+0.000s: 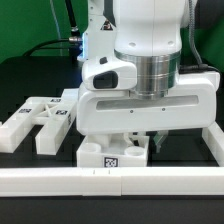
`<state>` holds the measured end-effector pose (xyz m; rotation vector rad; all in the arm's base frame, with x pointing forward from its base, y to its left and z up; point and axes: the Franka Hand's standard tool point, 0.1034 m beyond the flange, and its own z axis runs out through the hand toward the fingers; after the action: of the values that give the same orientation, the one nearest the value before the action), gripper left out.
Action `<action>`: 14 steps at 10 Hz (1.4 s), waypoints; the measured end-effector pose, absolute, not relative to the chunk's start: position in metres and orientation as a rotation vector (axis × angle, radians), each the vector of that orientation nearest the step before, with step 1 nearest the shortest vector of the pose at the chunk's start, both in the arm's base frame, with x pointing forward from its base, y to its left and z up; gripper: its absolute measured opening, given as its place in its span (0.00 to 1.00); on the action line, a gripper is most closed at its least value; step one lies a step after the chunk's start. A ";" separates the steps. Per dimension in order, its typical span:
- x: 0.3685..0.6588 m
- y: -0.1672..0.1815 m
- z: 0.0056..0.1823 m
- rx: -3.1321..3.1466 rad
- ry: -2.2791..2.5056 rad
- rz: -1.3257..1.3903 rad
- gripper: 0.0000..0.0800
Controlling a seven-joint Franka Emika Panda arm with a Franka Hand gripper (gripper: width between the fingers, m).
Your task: Assemble chair
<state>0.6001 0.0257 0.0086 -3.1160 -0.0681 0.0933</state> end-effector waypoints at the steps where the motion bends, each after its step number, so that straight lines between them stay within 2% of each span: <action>1: 0.600 0.026 0.009 -3.116 -0.068 0.093 0.06; 9: 0.600 0.027 0.008 -3.116 -0.065 0.094 0.04; 14: 0.611 0.067 0.009 -3.113 -0.020 0.073 0.04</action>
Offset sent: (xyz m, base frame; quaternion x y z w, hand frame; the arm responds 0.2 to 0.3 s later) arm 0.0000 0.0000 0.0000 0.0000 0.0000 0.0000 1.0000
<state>0.6105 0.0669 0.0086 -3.1128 -0.0197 0.0726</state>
